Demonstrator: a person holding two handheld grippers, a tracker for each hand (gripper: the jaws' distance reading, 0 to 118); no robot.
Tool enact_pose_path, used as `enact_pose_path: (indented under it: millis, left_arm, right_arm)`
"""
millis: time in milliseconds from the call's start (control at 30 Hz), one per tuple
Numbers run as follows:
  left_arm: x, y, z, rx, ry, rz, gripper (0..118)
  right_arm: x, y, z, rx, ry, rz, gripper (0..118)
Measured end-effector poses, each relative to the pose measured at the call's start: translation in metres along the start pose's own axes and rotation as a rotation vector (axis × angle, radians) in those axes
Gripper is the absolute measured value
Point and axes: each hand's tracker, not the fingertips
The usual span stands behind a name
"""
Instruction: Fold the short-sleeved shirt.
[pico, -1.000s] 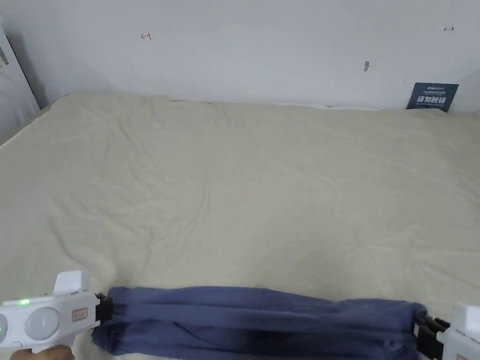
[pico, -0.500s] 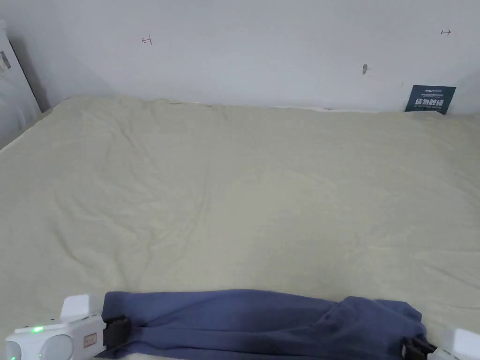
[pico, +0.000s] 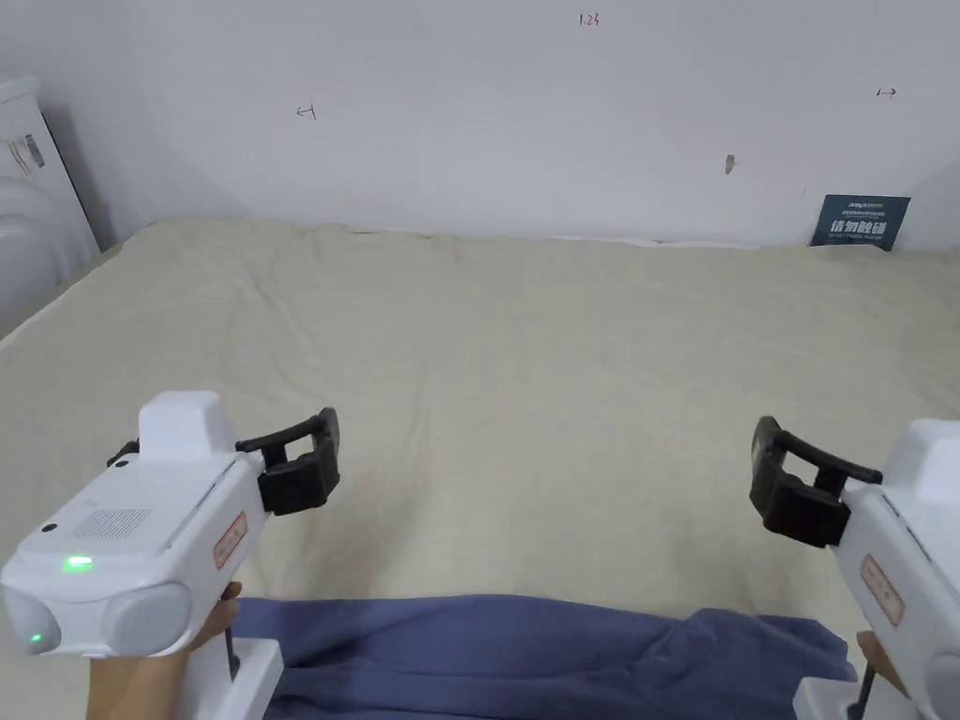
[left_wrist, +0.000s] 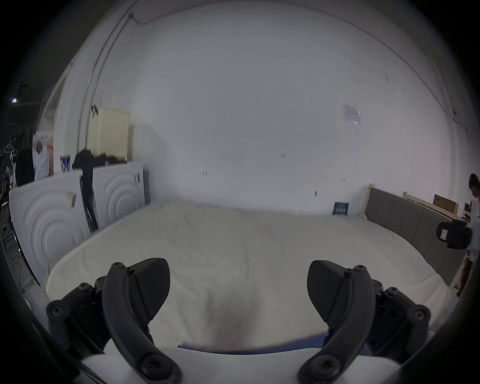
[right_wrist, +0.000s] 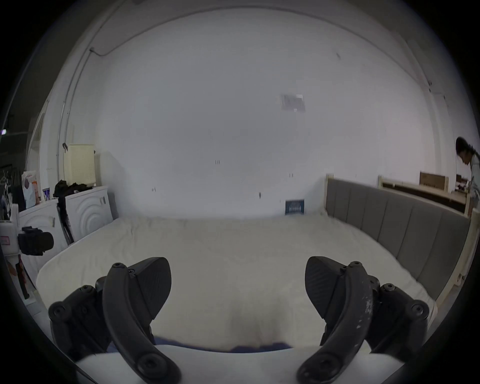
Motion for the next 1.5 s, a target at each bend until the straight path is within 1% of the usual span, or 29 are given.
enact_pose_path:
  millis: [33,67,100,133,167,200,233,267,300,367,467,567,667,767,833,967,1000,1033,1133,1233,1300,1333,1367,1400,1433,1467,1500]
  left_arm:
    - [0.003,-0.001,-0.002,0.028,-0.002,-0.011,106]
    - [0.007,0.000,-0.001,0.049,-0.001,-0.017,99]
    - [0.010,0.001,0.000,0.063,0.004,-0.024,91]
    - [0.013,0.001,0.001,0.070,0.002,-0.026,82]
    - [0.015,-0.002,-0.001,0.078,-0.001,-0.027,64]
    - [0.016,-0.003,-0.001,0.081,-0.015,-0.033,43]
    - [0.017,-0.002,-0.002,0.079,-0.024,-0.032,18]
    - [0.018,-0.002,-0.004,0.070,-0.025,-0.026,0]
    - [0.021,-0.005,-0.002,0.067,-0.038,-0.016,0]
    - [0.018,-0.006,-0.004,0.045,-0.096,0.004,0]
    - [0.018,-0.009,-0.003,0.044,-0.069,-0.013,0]
    - [0.012,-0.009,-0.003,0.022,-0.075,-0.003,0]
    - [-0.008,-0.013,-0.010,-0.097,-0.131,0.098,0]
    - [-0.043,-0.024,-0.019,-0.244,-0.237,0.287,0]
    - [-0.064,-0.030,-0.021,-0.337,-0.297,0.374,0]
    - [-0.110,-0.058,-0.034,-0.477,-0.300,0.439,0]
    - [-0.123,-0.065,-0.041,-0.556,-0.333,0.479,0]
    - [-0.134,-0.074,-0.044,-0.592,-0.325,0.515,0]
    - [-0.173,-0.102,-0.062,-0.642,-0.286,0.576,0]
    - [-0.201,-0.127,-0.076,-0.698,-0.286,0.607,1]
    - [-0.214,-0.143,-0.086,-0.741,-0.292,0.626,8]
    - [-0.219,-0.150,-0.090,-0.762,-0.287,0.631,20]
    - [-0.191,-0.141,-0.074,-0.777,-0.277,0.636,42]
    - [-0.184,-0.143,-0.071,-0.777,-0.252,0.625,62]
    - [-0.185,-0.149,-0.073,-0.790,-0.245,0.620,75]
    - [-0.186,-0.156,-0.075,-0.801,-0.246,0.628,82]
    - [-0.178,-0.155,-0.071,-0.816,-0.249,0.636,82]
  right_arm:
    - [-0.005,0.003,0.002,0.022,-0.011,0.017,107]
    - [-0.009,0.005,0.004,0.041,-0.025,0.035,103]
    - [-0.014,0.006,0.006,0.051,-0.029,0.048,96]
    - [-0.017,0.006,0.008,0.060,-0.030,0.060,86]
    - [-0.018,0.006,0.010,0.065,-0.028,0.069,67]
    - [-0.020,0.006,0.012,0.072,-0.023,0.076,44]
    - [-0.021,0.006,0.011,0.077,-0.027,0.080,19]
    - [-0.022,0.005,0.012,0.081,-0.033,0.083,2]
    - [-0.022,0.004,0.013,0.083,-0.039,0.083,2]
    - [-0.021,0.005,0.013,0.078,0.006,0.088,2]
    - [-0.024,0.003,0.011,0.077,-0.005,0.109,2]
    - [-0.023,0.004,0.010,0.071,0.003,0.094,2]
    - [-0.023,0.002,0.007,0.060,0.008,0.093,2]
    - [-0.025,0.000,0.005,0.048,0.018,0.100,2]
    - [-0.027,-0.001,0.003,0.039,0.025,0.104,2]
    - [-0.035,-0.006,-0.002,0.021,0.041,0.127,2]
    - [-0.037,-0.007,-0.004,0.018,0.045,0.131,2]
    - [-0.040,-0.008,-0.004,0.014,0.048,0.133,2]
    - [-0.046,-0.012,-0.010,-0.001,0.054,0.141,2]
    - [-0.050,-0.017,-0.015,-0.024,0.056,0.144,2]
    - [-0.052,-0.021,-0.018,-0.034,0.055,0.144,2]
    - [-0.053,-0.022,-0.020,-0.043,0.054,0.146,2]
    - [-0.054,-0.024,-0.022,-0.052,0.052,0.149,2]
    - [-0.055,-0.025,-0.024,-0.059,0.052,0.151,2]
    - [-0.056,-0.027,-0.026,-0.065,0.050,0.153,2]
    - [-0.056,-0.028,-0.028,-0.074,0.047,0.153,2]
    - [-0.056,-0.030,-0.030,-0.081,0.045,0.152,2]
